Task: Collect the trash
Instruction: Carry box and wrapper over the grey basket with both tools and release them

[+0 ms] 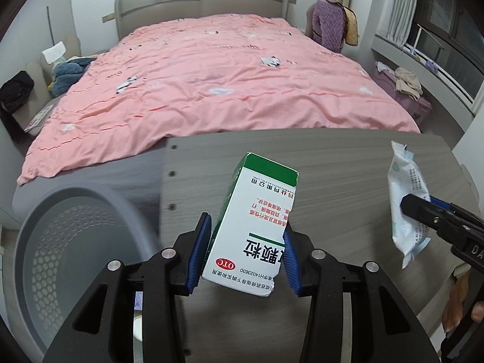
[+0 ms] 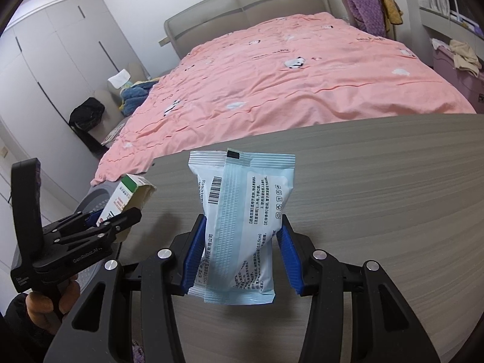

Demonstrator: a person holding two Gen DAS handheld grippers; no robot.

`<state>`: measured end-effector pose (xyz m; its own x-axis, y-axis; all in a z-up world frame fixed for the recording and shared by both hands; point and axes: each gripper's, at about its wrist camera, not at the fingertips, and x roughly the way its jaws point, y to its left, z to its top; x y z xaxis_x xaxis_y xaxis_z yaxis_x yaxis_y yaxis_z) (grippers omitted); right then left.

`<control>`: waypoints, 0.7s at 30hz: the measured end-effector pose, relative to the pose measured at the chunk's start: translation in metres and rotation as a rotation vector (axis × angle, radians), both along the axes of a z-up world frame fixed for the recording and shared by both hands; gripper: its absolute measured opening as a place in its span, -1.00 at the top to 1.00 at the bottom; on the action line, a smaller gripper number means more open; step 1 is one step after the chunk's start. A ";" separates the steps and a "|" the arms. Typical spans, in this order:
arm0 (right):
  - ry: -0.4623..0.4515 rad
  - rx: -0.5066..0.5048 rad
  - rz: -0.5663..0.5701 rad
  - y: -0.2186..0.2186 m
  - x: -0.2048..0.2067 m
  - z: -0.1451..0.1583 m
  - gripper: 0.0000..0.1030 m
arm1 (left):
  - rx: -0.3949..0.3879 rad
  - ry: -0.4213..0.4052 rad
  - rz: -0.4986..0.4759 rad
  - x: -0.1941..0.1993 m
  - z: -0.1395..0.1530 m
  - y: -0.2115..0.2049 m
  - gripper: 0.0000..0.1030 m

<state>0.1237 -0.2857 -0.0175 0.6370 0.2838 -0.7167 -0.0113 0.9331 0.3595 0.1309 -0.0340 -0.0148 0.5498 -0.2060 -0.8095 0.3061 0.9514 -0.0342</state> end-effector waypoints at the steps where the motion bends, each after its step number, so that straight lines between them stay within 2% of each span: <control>1: -0.003 -0.003 0.014 0.007 0.000 0.002 0.10 | 0.001 -0.013 0.012 -0.003 0.004 0.006 0.16; 12: -0.059 -0.009 0.177 0.086 0.012 0.027 0.10 | 0.000 -0.078 0.210 -0.034 0.029 0.097 0.16; 21: -0.085 -0.031 0.329 0.163 0.021 0.037 0.10 | -0.001 -0.106 0.389 -0.056 0.025 0.168 0.16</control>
<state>0.1445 -0.1224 0.0195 0.5731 0.4627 -0.6764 -0.3424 0.8851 0.3153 0.0747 0.1335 0.0106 0.6676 0.0329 -0.7438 -0.0746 0.9969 -0.0229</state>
